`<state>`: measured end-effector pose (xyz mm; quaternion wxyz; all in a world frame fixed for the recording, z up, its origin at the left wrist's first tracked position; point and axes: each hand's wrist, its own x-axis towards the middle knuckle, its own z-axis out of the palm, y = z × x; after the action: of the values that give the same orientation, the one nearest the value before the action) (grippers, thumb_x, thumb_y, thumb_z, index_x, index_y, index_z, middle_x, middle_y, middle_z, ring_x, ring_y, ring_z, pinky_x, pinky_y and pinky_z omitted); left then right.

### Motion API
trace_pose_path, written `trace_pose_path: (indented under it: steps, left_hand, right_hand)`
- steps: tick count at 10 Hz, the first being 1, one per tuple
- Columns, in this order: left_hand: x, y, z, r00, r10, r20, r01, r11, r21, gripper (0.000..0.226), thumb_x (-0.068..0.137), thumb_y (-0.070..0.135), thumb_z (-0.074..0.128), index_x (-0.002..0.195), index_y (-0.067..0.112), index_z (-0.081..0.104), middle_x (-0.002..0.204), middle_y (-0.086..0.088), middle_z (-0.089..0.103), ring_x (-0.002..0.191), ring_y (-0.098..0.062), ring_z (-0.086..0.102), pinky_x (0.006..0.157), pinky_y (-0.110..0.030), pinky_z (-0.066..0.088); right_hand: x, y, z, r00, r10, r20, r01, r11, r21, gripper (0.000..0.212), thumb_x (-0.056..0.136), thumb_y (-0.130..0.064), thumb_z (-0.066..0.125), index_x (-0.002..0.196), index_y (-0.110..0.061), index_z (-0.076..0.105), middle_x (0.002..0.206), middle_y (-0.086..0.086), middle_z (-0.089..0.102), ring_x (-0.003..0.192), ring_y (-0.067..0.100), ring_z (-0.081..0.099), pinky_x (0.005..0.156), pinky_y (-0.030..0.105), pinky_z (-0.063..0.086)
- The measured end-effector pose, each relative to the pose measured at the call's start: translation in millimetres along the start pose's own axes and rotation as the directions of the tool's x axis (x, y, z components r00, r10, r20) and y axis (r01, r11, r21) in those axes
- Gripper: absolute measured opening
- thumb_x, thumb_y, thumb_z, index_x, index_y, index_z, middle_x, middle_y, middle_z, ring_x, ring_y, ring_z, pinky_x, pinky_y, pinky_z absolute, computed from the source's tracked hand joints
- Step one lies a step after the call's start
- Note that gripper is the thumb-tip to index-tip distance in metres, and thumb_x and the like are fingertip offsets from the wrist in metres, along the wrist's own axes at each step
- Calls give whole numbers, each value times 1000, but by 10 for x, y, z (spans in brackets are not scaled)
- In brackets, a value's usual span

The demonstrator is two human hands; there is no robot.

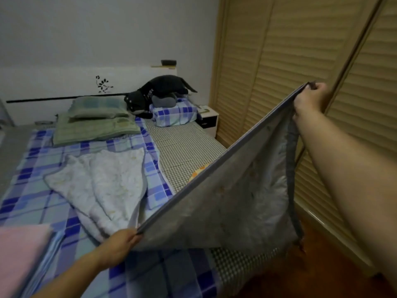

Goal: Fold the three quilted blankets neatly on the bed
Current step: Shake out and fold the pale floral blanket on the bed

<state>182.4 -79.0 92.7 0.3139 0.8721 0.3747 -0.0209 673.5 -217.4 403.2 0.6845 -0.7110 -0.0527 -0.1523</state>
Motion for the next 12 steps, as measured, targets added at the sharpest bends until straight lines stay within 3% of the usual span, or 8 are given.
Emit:
trace_pose_path:
  steps: [3, 4, 5, 6, 8, 9, 10, 12]
  left_hand:
    - [-141, 110, -646, 521, -540, -661, 228, 835, -502, 40, 90, 30, 49, 89, -2, 73, 94, -26, 71, 90, -37, 64, 76, -40, 43]
    - [-412, 20, -719, 679, -641, -358, 487, 758, -435, 34, 87, 28, 55, 96, 0, 71, 96, -22, 70, 86, -35, 66, 76, -39, 52]
    - [-634, -199, -448, 625, -691, 364, 671, 713, 201, 27, 79, 27, 69, 97, 7, 71, 108, -15, 71, 87, -22, 67, 80, -30, 55]
    - [-815, -365, -225, 410, -703, 581, 598, 688, 411, 46, 71, 33, 74, 112, 13, 72, 126, -11, 67, 102, -17, 65, 84, -27, 55]
    - [-637, -264, -1010, 728, -686, -15, 672, 708, 218, 40, 88, 25, 66, 126, 14, 65, 131, -5, 62, 108, -17, 59, 91, -24, 46]
    - [-440, 148, -2112, 497, -504, -706, 555, 810, -188, 20, 94, 14, 58, 108, 2, 69, 111, -24, 66, 98, -34, 61, 82, -36, 46]
    - [-464, 893, -3268, 137, -297, -945, 183, 945, -270, 17, 94, 10, 59, 96, -6, 68, 89, -22, 61, 87, -27, 57, 73, -37, 40]
    - [-473, 1335, -3503, 405, -188, -895, 53, 982, -182, 24, 88, -6, 56, 71, 10, 55, 68, -8, 50, 70, -20, 45, 49, -20, 33]
  right_hand:
    - [77, 589, 428, 893, 58, 446, 80, 956, -284, 22, 96, -19, 53, 114, -14, 65, 117, 9, 67, 105, 25, 63, 83, 27, 45]
    - [-454, 776, 208, 125, 531, 838, 572, 651, -498, 20, 91, -17, 61, 107, -10, 69, 104, 17, 70, 86, 28, 68, 69, 36, 54]
    - [-1180, 1374, -134, -252, 892, 376, 961, 276, -11, 23, 89, -12, 58, 111, -8, 65, 106, 9, 62, 91, 23, 60, 79, 36, 51]
    - [-1590, 1949, -467, -208, 934, 292, 978, 192, 82, 21, 92, -18, 62, 112, -21, 67, 106, 3, 64, 103, 22, 58, 92, 35, 49]
    - [-892, 1477, 490, -1, 561, 828, 896, 368, -249, 17, 94, -15, 55, 101, -7, 68, 103, 10, 63, 92, 24, 59, 77, 32, 51]
    - [-269, 422, 1092, 598, 32, 801, 343, 893, -292, 25, 98, -12, 50, 117, 2, 60, 102, 17, 57, 94, 29, 55, 78, 33, 44]
    - [209, -871, 1275, 869, -188, 459, 186, 981, 49, 28, 100, -18, 49, 127, -11, 56, 118, 6, 60, 101, 17, 53, 76, 19, 33]
    - [347, -1380, 1312, 839, -287, 463, 190, 951, 244, 9, 98, -18, 50, 97, -24, 57, 102, -2, 56, 91, 12, 51, 68, 12, 40]
